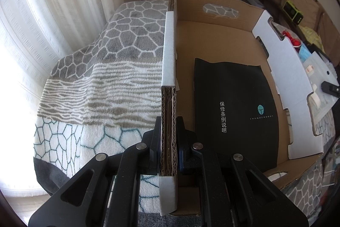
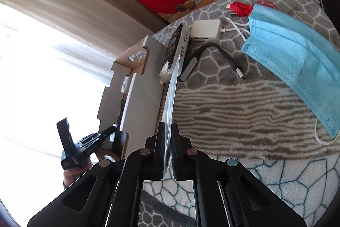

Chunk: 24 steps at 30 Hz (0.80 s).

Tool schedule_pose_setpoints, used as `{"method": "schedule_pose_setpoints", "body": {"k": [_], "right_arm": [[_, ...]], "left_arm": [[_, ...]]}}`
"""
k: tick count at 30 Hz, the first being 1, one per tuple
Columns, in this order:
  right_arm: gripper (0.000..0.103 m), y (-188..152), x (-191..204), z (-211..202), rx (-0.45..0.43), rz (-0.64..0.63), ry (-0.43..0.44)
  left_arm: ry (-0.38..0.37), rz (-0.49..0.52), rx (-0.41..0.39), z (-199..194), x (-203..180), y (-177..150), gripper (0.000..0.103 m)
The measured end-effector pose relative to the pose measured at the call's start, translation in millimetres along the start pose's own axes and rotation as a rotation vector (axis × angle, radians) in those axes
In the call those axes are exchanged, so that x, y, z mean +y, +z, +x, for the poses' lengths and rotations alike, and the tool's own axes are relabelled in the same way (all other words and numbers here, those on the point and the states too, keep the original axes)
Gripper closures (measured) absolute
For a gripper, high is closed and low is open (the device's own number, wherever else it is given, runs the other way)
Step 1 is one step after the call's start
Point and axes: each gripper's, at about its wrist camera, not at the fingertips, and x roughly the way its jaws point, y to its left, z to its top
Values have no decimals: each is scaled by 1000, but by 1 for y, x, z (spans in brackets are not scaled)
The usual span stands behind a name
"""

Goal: Organize objects
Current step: 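Lower the plastic bag into the box onto the booklet and release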

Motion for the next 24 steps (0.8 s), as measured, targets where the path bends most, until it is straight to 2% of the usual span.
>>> {"method": "schedule_pose_setpoints", "body": {"k": [7,11,20,24], "right_arm": [[100,10,34,-30,-74,-55,15],[100,16,64,-33,-77,-126,18],[100,24,113,7,-25,-241,-10],[99,19,130,39,41,-283,-3]], "left_arm": [[-1,-2,0,0,0,0,93],[-7,-10,1,-1,1,2,93],[-8,-11,1,-1,1,2,93],[-10,-12,2,-1,-2,2,93]]}}
